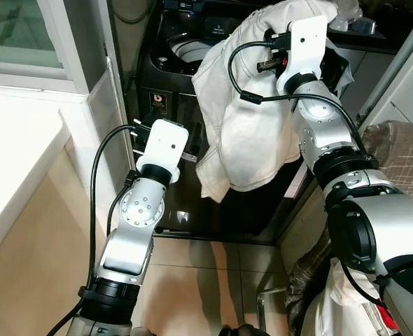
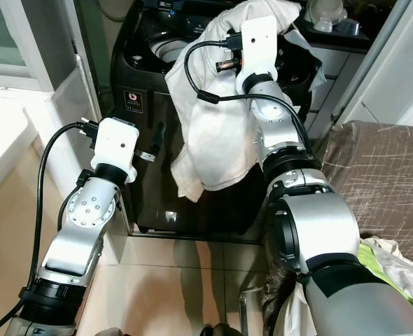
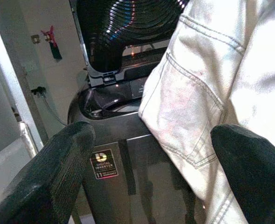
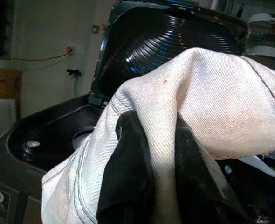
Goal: Clothes washing
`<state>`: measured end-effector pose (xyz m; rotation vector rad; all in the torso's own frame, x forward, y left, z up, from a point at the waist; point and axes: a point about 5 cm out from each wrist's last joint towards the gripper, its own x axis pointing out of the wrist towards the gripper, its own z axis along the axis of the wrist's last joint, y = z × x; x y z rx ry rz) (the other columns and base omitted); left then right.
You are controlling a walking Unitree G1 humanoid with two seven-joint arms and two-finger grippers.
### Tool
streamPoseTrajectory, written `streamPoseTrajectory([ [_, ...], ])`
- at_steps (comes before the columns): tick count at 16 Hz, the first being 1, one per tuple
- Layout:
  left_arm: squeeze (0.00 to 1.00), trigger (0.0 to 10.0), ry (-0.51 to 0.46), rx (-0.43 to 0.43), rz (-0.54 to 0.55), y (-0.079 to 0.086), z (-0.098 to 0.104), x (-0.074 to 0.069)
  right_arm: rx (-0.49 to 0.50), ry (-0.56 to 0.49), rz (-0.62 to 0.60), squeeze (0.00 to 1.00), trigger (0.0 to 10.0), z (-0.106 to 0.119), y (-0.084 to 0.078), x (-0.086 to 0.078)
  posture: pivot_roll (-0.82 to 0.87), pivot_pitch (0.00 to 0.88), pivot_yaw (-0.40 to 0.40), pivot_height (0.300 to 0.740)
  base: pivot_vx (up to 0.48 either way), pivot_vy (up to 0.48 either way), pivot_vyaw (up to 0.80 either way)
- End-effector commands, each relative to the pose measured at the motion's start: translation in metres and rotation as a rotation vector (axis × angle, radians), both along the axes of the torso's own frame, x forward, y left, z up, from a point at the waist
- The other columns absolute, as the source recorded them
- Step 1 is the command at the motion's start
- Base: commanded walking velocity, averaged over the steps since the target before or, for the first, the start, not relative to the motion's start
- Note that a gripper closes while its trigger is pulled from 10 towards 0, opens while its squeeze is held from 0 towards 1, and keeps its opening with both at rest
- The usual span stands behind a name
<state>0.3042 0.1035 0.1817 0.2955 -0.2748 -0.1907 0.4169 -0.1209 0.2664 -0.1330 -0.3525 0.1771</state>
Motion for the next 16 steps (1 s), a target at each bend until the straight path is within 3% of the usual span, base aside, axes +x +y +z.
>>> streamPoseTrajectory([
  [1, 0.0, 10.0, -0.002, 0.016, -0.009, -0.002, -0.001, 0.001, 0.078, -0.087, -0.044, 0.0, 10.0, 0.016, -0.008, -0.002, 0.06, 0.0, -0.073, 0.74, 0.0, 0.0, 0.0],
  [2, 0.0, 10.0, -0.012, 0.013, -0.016, -0.002, 0.001, 0.001, 0.181, -0.069, -0.103, 0.0, 10.0, 0.015, -0.019, -0.001, 0.06, 0.0, -0.07, 0.74, 0.0, 0.0, 0.0],
  [3, 0.0, 10.0, -0.015, 0.018, -0.014, -0.002, 0.002, 0.002, 0.213, -0.055, -0.122, 0.0, 10.0, 0.013, -0.023, 0.0, 0.06, 0.0, -0.07, 0.74, 0.0, 0.0, 0.0],
  [5, 0.0, 10.0, 0.012, 0.0, 0.016, 0.002, -0.003, 0.004, 0.182, -0.031, -0.108, 0.0, 10.0, 0.001, -0.022, -0.002, 0.07, 0.0, -0.067, 0.74, 0.0, 0.0, 0.0],
  [8, 0.0, 10.0, 0.06, -0.025, 0.026, 0.012, -0.011, 0.005, 0.183, -0.026, -0.126, 0.0, 10.0, -0.014, -0.022, -0.005, 0.07, 0.0, 0.019, 0.74, 0.0, 0.0, 0.0],
  [11, 0.0, 10.0, 0.043, 0.057, 0.017, 0.021, -0.008, 0.006, 0.209, -0.03, -0.139, 0.0, 10.0, -0.02, -0.02, -0.008, 0.08, 0.0, 0.045, 0.74, 0.0, 0.0, 0.0],
  [14, 0.0, 10.0, 0.026, 0.029, 0.022, 0.02, -0.005, 0.008, 0.183, -0.054, -0.123, 0.0, 10.0, -0.013, -0.016, -0.008, 0.08, 0.0, 0.021, 0.74, 0.0, 0.0, 0.0],
  [16, 0.0, 10.0, -0.03, -0.023, -0.005, 0.015, 0.003, 0.005, 0.123, -0.18, -0.096, 0.0, 10.0, 0.02, -0.01, -0.009, 0.07, 0.0, -0.002, 0.74, 0.384, 0.0, 0.0],
])
